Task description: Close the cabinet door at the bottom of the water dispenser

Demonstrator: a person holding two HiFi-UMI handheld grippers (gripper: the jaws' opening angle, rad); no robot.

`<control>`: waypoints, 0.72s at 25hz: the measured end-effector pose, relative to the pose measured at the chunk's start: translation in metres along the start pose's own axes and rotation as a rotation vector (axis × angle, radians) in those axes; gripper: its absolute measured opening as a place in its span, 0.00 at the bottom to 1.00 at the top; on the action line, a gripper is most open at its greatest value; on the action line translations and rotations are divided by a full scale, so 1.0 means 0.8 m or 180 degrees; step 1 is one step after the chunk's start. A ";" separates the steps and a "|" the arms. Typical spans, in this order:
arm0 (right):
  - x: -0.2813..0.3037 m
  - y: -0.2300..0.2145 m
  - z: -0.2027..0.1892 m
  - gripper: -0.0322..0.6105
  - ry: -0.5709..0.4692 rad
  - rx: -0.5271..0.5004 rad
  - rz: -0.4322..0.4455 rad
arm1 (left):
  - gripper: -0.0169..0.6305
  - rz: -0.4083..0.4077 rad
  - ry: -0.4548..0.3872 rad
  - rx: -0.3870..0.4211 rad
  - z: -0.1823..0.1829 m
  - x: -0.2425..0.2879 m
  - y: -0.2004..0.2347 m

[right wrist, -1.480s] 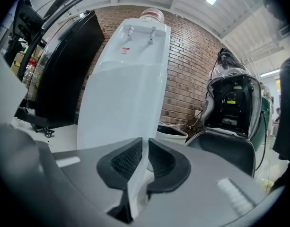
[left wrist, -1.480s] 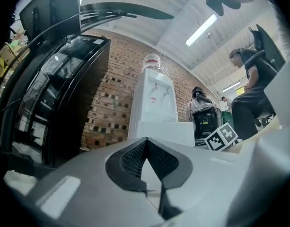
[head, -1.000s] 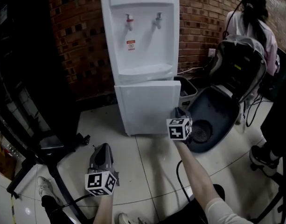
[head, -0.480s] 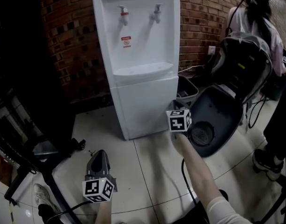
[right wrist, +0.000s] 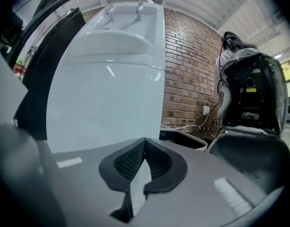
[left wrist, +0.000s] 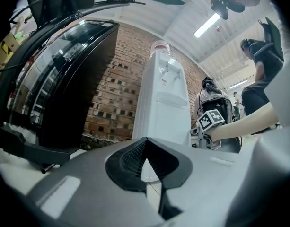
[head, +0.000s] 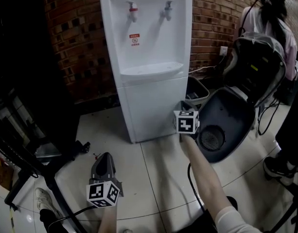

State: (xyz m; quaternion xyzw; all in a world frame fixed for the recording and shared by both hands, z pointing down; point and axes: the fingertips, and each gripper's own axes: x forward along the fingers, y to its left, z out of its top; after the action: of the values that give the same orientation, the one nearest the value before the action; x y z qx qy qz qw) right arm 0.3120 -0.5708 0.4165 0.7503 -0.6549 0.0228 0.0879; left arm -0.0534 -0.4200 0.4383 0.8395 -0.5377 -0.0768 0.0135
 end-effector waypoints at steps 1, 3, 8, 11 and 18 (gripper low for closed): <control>-0.005 0.000 0.002 0.05 -0.0022 0.0067 0.0001 | 0.05 -0.0006 -0.0014 0.0014 0.005 0.000 -0.002; -0.021 0.002 0.008 0.05 -0.0084 0.0150 0.0003 | 0.05 -0.0024 -0.0049 0.0061 0.018 -0.002 -0.006; -0.106 0.025 0.005 0.05 -0.0265 0.0322 0.0082 | 0.05 0.0103 -0.0052 -0.0039 0.039 -0.015 -0.015; -0.165 0.060 0.008 0.05 -0.0411 0.0287 0.0253 | 0.05 0.0178 -0.0048 -0.0044 0.056 -0.034 -0.023; -0.298 0.132 0.047 0.05 -0.0738 0.0369 0.0758 | 0.05 0.0277 0.0085 0.0113 0.081 -0.107 -0.025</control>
State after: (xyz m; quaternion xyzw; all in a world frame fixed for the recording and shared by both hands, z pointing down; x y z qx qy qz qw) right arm 0.1710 -0.3573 0.3551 0.6689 -0.7424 -0.0159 -0.0349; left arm -0.0797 -0.3299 0.3819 0.8163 -0.5748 -0.0554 0.0091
